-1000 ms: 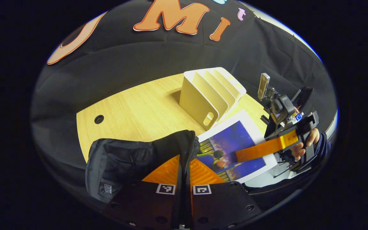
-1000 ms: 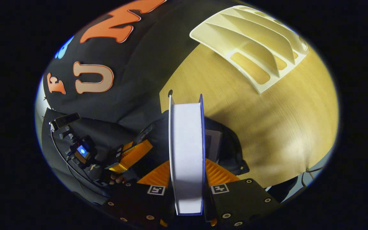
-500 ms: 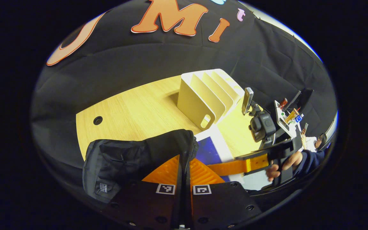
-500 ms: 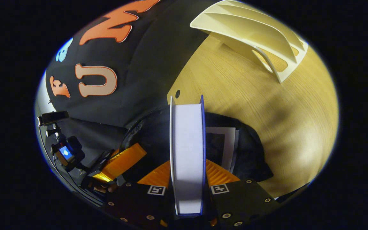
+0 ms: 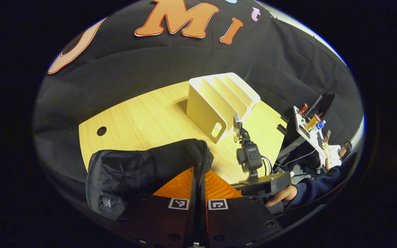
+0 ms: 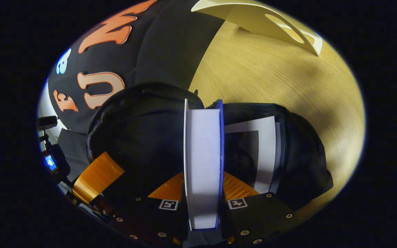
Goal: Open the schoolbag, grab two books from the bookshelf and put them into the schoolbag.
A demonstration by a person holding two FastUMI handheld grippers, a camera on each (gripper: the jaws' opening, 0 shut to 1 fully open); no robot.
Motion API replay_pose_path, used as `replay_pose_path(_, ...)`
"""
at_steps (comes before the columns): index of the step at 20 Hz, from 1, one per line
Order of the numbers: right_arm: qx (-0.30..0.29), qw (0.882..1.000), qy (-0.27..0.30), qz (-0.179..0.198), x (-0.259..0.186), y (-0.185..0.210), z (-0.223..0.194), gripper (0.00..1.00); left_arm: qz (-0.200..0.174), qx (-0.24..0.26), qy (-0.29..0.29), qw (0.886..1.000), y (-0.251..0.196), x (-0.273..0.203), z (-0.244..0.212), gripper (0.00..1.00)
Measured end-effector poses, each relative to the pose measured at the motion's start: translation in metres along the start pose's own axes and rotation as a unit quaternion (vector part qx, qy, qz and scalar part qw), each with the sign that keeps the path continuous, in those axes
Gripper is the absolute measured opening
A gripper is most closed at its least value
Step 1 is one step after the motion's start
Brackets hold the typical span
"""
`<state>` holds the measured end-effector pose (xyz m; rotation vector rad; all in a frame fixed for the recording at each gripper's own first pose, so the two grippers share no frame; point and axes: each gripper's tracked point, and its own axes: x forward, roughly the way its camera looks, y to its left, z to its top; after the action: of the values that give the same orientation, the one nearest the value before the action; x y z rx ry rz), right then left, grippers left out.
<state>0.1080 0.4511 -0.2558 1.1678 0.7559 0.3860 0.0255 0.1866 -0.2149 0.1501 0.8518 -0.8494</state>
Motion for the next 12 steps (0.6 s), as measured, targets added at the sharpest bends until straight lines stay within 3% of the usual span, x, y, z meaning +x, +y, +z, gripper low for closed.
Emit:
replay_pose_path(2, -0.001, 1.000, 0.003, 0.000, 0.007, -0.001, 0.000, 0.37, 0.001, -0.001, -0.001, 1.000, 0.002, 0.002, 0.000, 0.07)
replay_pose_path(3, -0.002, 1.000, 0.006, -0.003, 0.009, 0.000, -0.001, 0.47, 0.001, -0.002, -0.001, 1.000, 0.002, 0.002, -0.001, 0.07)
replay_pose_path(4, -0.008, 1.000, 0.011, -0.017, 0.010, -0.003, -0.002, 0.39, 0.000, -0.003, 0.000, 1.000, 0.002, 0.002, -0.001, 0.07)
replay_pose_path(8, -0.050, 0.994, 0.031, -0.091, 0.005, -0.027, -0.002, 0.62, 0.000, -0.010, 0.001, 1.000, 0.005, 0.003, -0.004, 0.07)
replay_pose_path(11, -0.089, 0.987, 0.039, -0.125, -0.016, -0.042, 0.001, 0.82, 0.009, -0.007, 0.005, 1.000, 0.005, 0.005, -0.005, 0.06)
replay_pose_path(12, -0.095, 0.985, 0.042, -0.136, -0.024, -0.043, 0.001, 0.84, 0.012, -0.008, 0.008, 1.000, 0.004, 0.008, -0.007, 0.06)
